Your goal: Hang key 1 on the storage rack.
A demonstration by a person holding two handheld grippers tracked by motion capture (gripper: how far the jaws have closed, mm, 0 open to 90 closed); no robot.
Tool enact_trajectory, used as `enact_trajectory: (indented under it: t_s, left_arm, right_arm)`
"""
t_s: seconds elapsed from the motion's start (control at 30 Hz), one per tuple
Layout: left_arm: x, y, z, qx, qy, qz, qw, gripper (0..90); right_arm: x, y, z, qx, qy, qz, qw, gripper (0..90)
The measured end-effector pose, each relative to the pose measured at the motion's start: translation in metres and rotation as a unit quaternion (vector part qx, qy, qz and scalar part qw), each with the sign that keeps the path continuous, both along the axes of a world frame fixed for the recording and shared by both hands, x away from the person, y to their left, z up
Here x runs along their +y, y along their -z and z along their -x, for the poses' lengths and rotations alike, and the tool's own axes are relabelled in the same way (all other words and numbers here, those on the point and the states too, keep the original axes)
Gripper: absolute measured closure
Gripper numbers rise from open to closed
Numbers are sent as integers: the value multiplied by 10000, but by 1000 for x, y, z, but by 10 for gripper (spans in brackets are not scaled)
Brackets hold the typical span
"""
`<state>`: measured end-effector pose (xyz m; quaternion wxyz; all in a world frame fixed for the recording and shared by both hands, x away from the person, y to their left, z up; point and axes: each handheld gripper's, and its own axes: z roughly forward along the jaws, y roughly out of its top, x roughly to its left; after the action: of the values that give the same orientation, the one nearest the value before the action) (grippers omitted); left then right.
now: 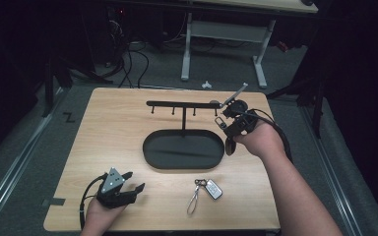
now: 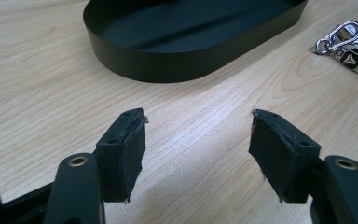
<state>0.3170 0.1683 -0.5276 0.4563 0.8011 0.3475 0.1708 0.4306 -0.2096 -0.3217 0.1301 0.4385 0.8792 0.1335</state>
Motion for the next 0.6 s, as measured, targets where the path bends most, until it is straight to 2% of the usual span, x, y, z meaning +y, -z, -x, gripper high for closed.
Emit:
enact_trajectory:
  t_s: [0.23, 0.47, 0.6]
  left_arm:
    - [1, 0, 0, 7, 2, 17, 10000, 361]
    - [0, 1, 0, 32, 34, 2, 10000, 361]
    - [-1, 1, 0, 39, 55, -19, 10000, 361]
  right_arm:
    - [5, -5, -11, -78, 38, -68, 9999, 806]
    - [8, 9, -21, -18, 204, -57, 9998, 806]
    - [7, 15, -26, -59, 260, -53, 9996, 806]
